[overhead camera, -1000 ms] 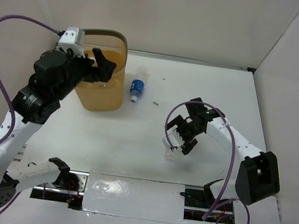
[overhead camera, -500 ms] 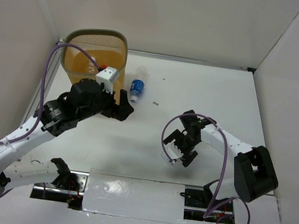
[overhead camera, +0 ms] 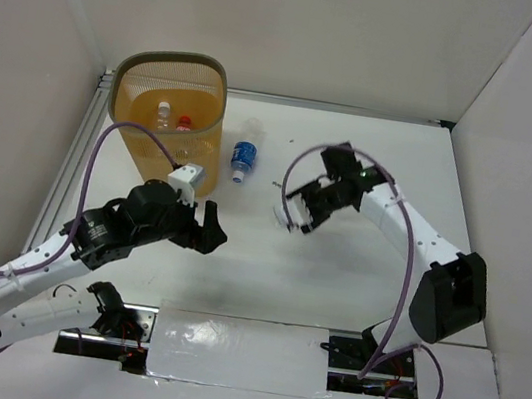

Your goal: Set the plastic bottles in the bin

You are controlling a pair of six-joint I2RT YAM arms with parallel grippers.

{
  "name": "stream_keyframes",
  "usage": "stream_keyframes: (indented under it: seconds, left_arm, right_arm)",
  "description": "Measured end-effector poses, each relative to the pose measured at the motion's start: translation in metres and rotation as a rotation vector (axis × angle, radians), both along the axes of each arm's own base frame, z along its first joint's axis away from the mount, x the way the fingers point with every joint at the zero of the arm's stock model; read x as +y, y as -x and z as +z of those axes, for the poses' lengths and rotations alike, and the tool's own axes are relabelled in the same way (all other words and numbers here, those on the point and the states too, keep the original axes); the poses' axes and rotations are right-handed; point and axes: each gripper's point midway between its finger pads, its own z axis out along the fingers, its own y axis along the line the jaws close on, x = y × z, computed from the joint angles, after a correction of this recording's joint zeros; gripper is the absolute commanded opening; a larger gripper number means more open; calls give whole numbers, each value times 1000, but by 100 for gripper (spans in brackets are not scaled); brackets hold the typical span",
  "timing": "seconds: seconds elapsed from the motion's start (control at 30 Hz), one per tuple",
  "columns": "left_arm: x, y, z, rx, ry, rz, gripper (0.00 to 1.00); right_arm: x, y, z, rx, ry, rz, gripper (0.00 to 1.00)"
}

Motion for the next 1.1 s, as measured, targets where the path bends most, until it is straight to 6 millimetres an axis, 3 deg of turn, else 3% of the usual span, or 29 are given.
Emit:
stream_keyframes:
  seconds: [0.13, 0.23, 0.33, 0.47, 0.57, 0.7, 0.77, 0.8, 0.93, 1.03, 1.1]
  left_arm:
    - [0, 12, -14, 35, 6, -36, 97]
    - [-2, 21, -27, 64, -1, -68, 97]
    - [-4, 27, -42, 96, -12, -92, 97]
    - [-8, 36, -63, 144, -9, -111, 97]
    - [-9, 42, -73, 168, -7, -117, 97]
    - [-12, 46, -77, 174, -8, -135, 97]
    - [-15, 46, -75, 165, -2, -143, 97]
    - [-16, 46, -75, 162, -2, -145, 97]
    - [-19, 47, -79, 161, -25, -154, 97]
    - [-19, 45, -84, 162, -61, -153, 97]
    - [-22, 40, -82, 146, -91, -159, 98]
  right_arm:
    - [43, -59, 113, -89, -255, -158, 34]
    - [71, -88, 203, -113, -481, -253, 34]
    - [95, -102, 280, -109, -692, -300, 34]
    - [141, -104, 349, -25, -917, -286, 36]
    - [181, -99, 374, 85, -1034, -248, 39]
    - [232, -97, 383, 238, -1142, -208, 46]
    - [252, -97, 375, 320, -1163, -206, 51]
    - [259, -96, 373, 367, -1177, -210, 62]
    - [291, -103, 331, 521, -1144, -262, 100]
    - [298, -114, 311, 594, -1131, -324, 100]
    - [294, -125, 307, 616, -1140, -372, 100]
